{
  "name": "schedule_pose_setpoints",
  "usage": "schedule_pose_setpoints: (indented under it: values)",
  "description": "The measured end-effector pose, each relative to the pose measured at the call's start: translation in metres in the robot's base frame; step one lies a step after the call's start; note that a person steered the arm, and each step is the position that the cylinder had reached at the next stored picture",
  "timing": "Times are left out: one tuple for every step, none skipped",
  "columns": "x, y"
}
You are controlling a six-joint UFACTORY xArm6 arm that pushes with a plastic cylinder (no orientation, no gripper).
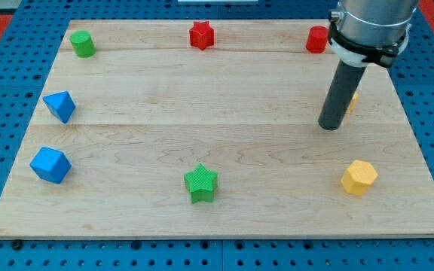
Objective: Move your arm at the center of the board
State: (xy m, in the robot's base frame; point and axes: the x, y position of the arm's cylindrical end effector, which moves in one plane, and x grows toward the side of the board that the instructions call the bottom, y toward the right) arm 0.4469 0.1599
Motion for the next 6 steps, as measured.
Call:
schedule_pose_setpoints:
  values:
    - [-0.002, -0.006]
    - [-0.003, -0.012]
    - [-0.001, -0.025]
    - [0.009, -0.083]
    - [-0.003, -0.149]
    - [-0.027, -0.185]
